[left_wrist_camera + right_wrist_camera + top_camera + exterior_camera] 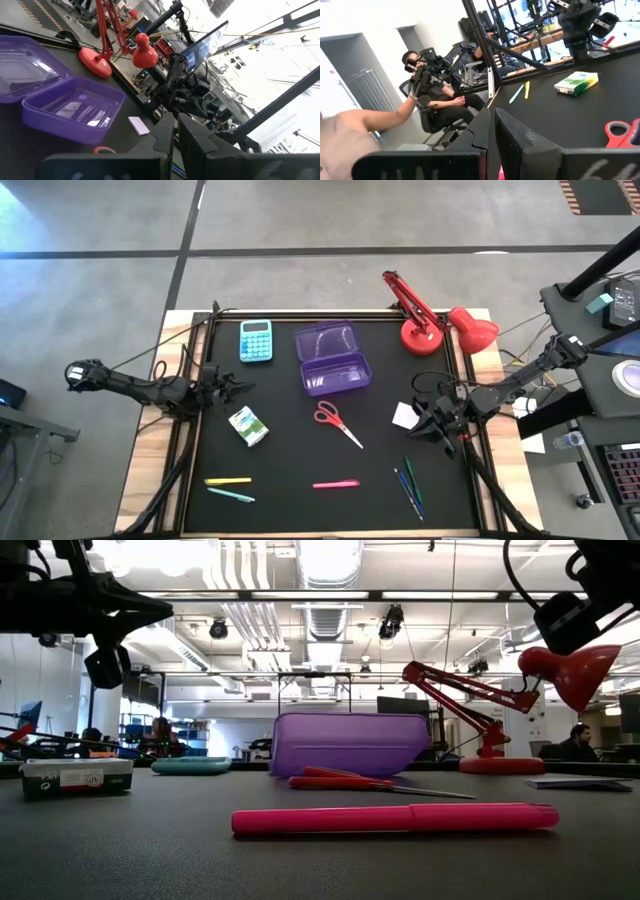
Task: Pack school essentials
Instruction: Put the red scissors into the violet supply box
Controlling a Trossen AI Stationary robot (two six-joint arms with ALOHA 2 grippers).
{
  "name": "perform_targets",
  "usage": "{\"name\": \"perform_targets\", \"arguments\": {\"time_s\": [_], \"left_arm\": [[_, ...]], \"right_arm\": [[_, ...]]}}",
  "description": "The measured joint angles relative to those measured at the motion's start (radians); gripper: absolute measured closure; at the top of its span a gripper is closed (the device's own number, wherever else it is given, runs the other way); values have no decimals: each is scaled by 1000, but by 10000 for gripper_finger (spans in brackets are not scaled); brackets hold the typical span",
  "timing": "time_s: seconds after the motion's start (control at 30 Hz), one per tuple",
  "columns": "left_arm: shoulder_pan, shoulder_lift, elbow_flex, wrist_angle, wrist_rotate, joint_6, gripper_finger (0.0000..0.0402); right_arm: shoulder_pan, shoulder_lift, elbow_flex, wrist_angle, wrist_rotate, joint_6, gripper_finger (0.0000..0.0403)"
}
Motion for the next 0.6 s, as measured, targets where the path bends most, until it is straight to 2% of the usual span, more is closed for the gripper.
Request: {"name": "perform_targets", "arguments": {"time_s": [0.23, 0.37, 0.6], "left_arm": [[0, 0, 0, 2, -40, 5, 393], [0, 0, 0, 3, -57, 87, 393], [0, 7, 0, 1, -47, 102, 393]], "right_arm": [[0, 0, 0, 6, 0, -19, 385], [0, 2, 0, 8, 1, -22, 385], [0, 2, 1, 42, 6, -9, 385]]}}
